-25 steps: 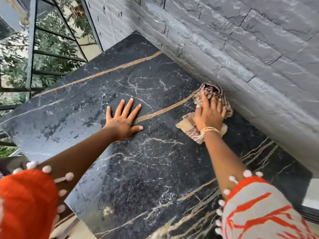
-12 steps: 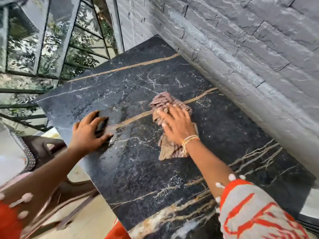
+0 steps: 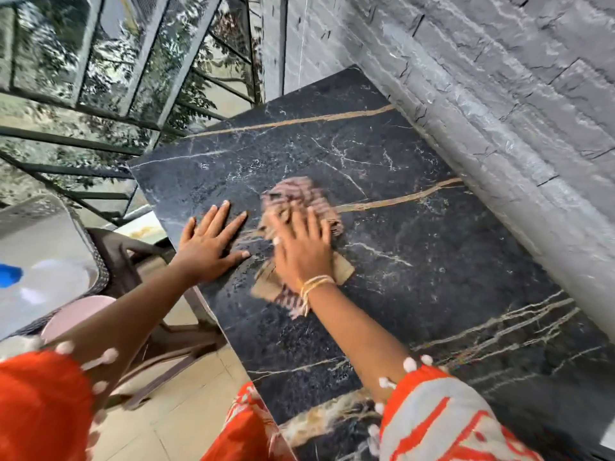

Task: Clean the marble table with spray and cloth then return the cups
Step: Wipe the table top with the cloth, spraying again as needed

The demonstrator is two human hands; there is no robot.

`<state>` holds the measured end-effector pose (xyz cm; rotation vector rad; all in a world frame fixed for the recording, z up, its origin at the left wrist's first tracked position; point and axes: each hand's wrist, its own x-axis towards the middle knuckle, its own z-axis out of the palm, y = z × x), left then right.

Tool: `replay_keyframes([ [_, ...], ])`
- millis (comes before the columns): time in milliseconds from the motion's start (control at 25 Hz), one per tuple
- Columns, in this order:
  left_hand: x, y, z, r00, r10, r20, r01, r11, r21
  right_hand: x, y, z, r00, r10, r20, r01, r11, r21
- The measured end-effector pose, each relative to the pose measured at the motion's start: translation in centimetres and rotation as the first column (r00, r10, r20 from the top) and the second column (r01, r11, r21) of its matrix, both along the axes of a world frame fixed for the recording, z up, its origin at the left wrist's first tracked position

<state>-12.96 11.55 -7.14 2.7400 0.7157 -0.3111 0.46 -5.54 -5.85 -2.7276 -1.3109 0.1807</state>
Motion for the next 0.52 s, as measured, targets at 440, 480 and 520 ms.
replay_keyframes([
  [440, -0.5, 0.0, -0.2, 0.998, -0.041, 0.043, 0.039, 0.998, 0.052, 13.3, -7.9, -0.3, 0.925, -0.375, 0.060, 0.379, 0.924, -0.057],
  [480, -0.5, 0.0, -0.3, 0.998, -0.044, 0.039, 0.042, 0.997, 0.062, 13.2, -8.1, -0.4, 0.881, -0.471, 0.044, 0.473, 0.879, -0.058],
  [520, -0.4, -0.1, -0.3, 0.998, -0.046, 0.032, 0.044, 0.997, 0.062, 12.4, -7.5, -0.5, 0.849, -0.528, 0.033, 0.529, 0.847, -0.053],
])
